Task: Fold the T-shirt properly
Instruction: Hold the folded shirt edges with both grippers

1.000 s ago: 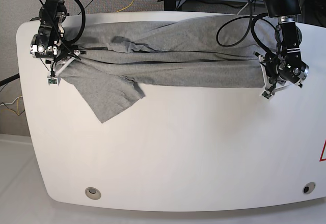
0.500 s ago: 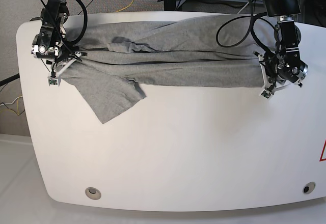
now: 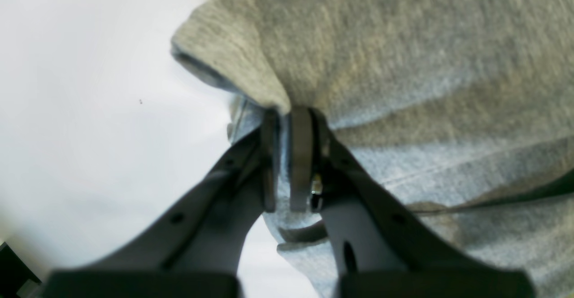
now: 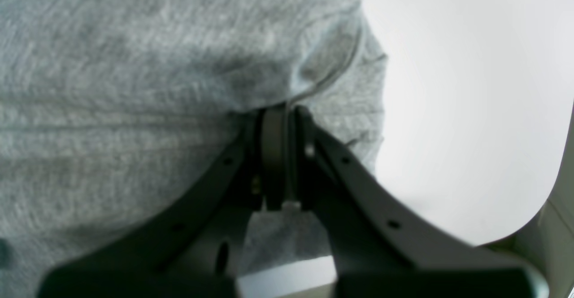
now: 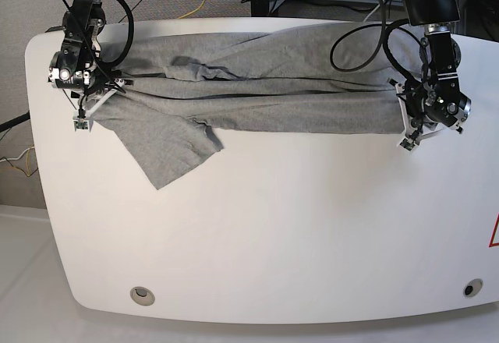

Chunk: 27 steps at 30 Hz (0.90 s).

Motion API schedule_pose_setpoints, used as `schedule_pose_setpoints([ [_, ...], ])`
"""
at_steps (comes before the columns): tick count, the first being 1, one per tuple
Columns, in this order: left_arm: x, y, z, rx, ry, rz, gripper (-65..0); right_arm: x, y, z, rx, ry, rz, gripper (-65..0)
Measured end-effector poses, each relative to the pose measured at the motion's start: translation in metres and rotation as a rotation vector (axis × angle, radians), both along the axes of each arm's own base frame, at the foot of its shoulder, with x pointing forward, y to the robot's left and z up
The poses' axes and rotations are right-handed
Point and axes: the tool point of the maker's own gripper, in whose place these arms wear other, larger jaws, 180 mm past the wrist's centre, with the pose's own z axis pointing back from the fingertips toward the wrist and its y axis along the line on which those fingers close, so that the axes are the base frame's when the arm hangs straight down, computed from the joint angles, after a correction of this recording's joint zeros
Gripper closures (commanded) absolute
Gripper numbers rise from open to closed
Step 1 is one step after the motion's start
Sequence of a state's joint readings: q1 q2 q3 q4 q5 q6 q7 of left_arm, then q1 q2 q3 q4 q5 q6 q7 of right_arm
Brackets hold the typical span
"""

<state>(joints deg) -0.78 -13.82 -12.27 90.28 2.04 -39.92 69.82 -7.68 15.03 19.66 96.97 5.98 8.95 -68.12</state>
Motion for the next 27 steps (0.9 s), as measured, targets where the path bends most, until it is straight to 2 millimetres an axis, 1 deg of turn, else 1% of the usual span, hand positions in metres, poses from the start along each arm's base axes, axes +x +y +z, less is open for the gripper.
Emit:
schedule_pose_setpoints([
  [8,0.0,0.0,0.0,-0.003,-0.004,-0.001,-2.9,0.0,0.0,0.0,0.0,0.0,0.0,-4.0],
  [12,-0.002,-0.001,-0.001,-0.006,-0.006,-0.002,-3.0,0.0,0.0,0.0,0.0,0.0,0.0,-5.3],
  [14,-0.002,-0.001,-0.002,-0.006,-0.005,-0.003,-3.1,0.0,0.0,0.0,0.0,0.0,0.0,-8.6],
  [16,-0.002,-0.001,-0.001,-0.006,-0.006,-0.003,-3.4,0.0,0.0,0.0,0.0,0.0,0.0,-13.9],
  [17,-0.002,-0.001,-0.001,-0.006,-0.006,-0.003,-4.0,0.0,0.0,0.0,0.001,0.0,0.0,-18.1],
  [18,-0.002,-0.001,-0.001,-0.005,-0.006,-0.003,-5.8,0.0,0.0,0.0,0.0,0.001,0.0,-23.4],
  [19,-0.002,-0.001,-0.001,-0.005,-0.006,-0.003,-7.7,0.0,0.0,0.0,-0.002,0.0,-0.001,-26.6],
  [21,-0.002,-0.001,-0.001,-0.005,-0.006,-0.003,-13.4,0.0,-0.002,0.001,-0.009,0.0,-0.003,-34.8],
  [22,-0.002,0.0,-0.001,-0.002,-0.006,-0.002,-15.6,0.0,-0.003,0.002,-0.011,-0.003,-0.004,-37.2],
  [24,-0.002,0.001,-0.001,0.003,-0.006,-0.001,-20.4,0.002,-0.002,0.006,-0.015,-0.015,0.001,-39.3],
  [27,0.0,0.001,0.001,0.004,-0.011,0.002,-25.7,0.004,0.004,0.015,-0.011,-0.033,0.018,-39.4],
])
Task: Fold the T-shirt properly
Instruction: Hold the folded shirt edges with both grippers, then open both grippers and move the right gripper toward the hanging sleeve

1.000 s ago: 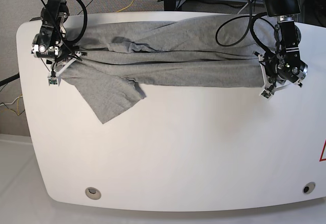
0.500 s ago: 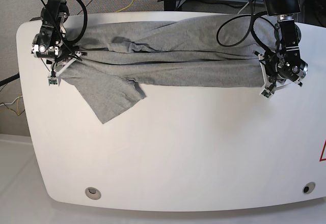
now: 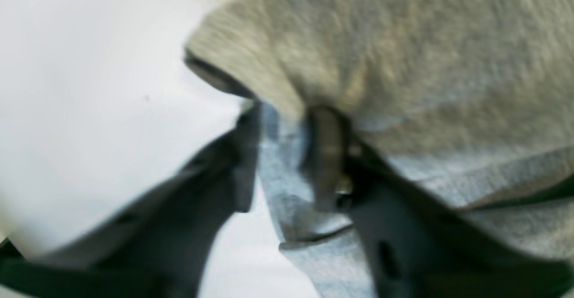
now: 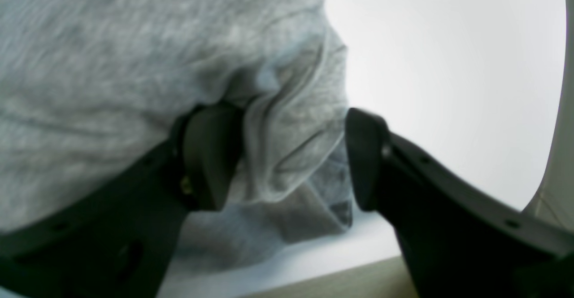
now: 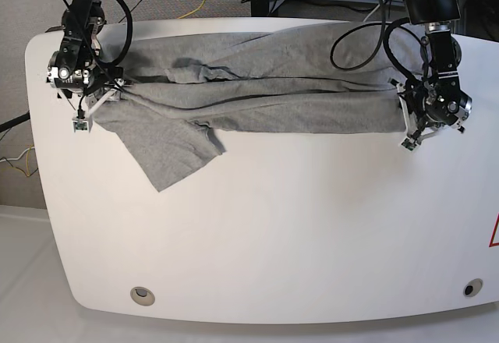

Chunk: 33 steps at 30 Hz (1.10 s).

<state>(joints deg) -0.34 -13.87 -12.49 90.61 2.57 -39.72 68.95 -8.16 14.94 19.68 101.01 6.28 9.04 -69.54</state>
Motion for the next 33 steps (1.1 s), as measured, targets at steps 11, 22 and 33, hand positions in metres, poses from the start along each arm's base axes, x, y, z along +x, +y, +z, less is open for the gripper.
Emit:
schedule_pose_setpoints([
  [11,0.001,0.0,0.001,0.0,-0.004,0.0,-27.0,0.006,0.003,0.016,-0.011,-0.024,0.013,-39.4],
  [22,0.008,0.0,0.005,0.001,-0.014,0.0,-27.0,0.019,0.007,0.041,-0.037,-0.103,0.037,-39.7],
  [33,0.039,0.009,0.031,-0.02,-0.109,0.046,-27.0,0.036,0.002,0.062,-0.038,-0.167,0.015,-39.6],
])
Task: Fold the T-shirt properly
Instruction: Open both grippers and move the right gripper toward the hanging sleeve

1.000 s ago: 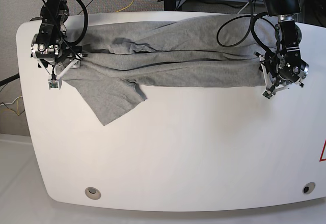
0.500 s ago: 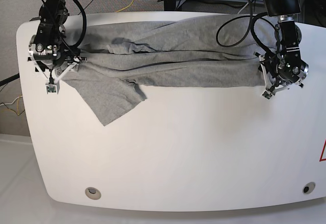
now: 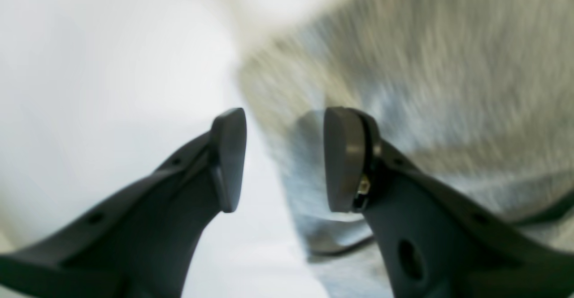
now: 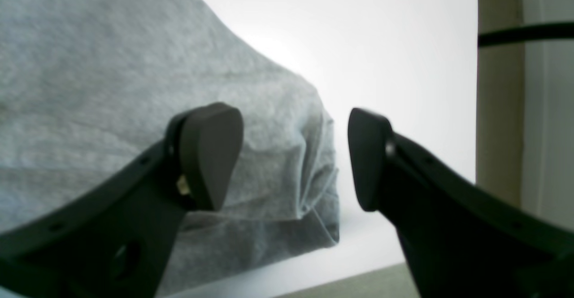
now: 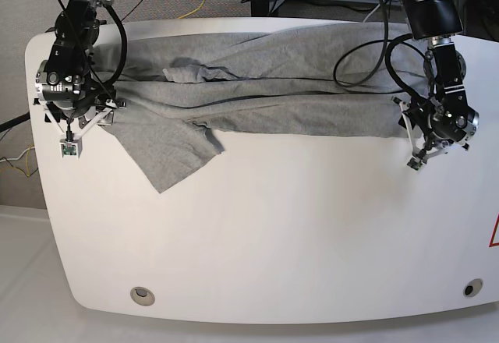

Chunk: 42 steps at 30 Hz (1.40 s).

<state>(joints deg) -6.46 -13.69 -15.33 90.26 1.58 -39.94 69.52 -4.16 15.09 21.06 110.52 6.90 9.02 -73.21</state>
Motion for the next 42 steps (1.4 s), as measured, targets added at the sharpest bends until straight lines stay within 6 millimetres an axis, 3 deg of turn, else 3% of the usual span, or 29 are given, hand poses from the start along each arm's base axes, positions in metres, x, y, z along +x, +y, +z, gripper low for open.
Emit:
schedule_pose_setpoints([
  [17,0.035,0.018,0.04,0.016,-0.107,0.052,-27.0,0.047,0.015,0.027,-0.029,-0.077,0.167,-39.7],
  [28,0.046,0.017,0.048,-0.01,-0.183,0.044,-27.0,0.082,0.028,-0.016,0.061,0.01,0.271,-39.6],
  [37,0.044,0.017,0.046,-0.01,-0.179,0.044,-27.0,0.106,0.075,-0.049,0.133,0.021,0.402,-39.6],
  [42,0.044,0.017,0.047,-0.01,-0.18,0.044,-27.0,0.11,0.081,-0.061,0.149,0.041,0.41,-39.6],
])
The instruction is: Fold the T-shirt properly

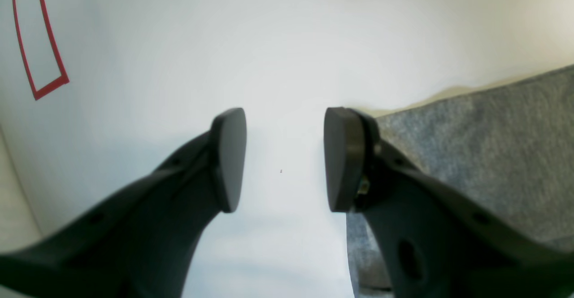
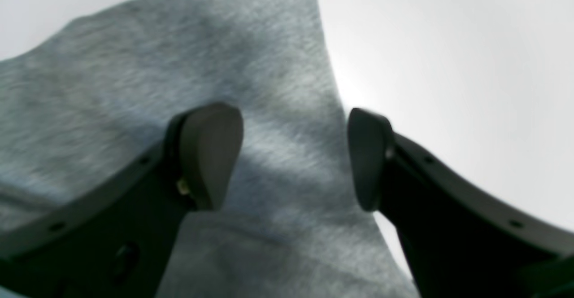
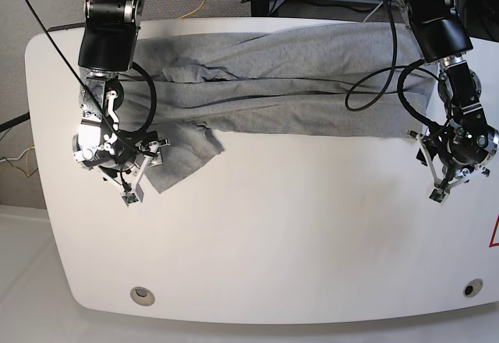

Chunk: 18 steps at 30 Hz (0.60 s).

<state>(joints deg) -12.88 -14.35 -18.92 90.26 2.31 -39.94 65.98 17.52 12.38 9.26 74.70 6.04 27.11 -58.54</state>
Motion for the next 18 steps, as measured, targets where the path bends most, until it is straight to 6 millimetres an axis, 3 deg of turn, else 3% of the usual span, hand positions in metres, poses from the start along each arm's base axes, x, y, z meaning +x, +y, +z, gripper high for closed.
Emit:
schedule_pose_setpoints([
  [8,0.0,0.0,0.0,0.0,0.001,0.0,-27.0,0.007,0.018,-0.017,0.081,-0.031,-0.005,-39.6],
  [18,0.0,0.0,0.0,-0.001,0.001,0.0,-27.0,0.016,0.018,-0.026,0.132,-0.072,-0.025,-39.4],
])
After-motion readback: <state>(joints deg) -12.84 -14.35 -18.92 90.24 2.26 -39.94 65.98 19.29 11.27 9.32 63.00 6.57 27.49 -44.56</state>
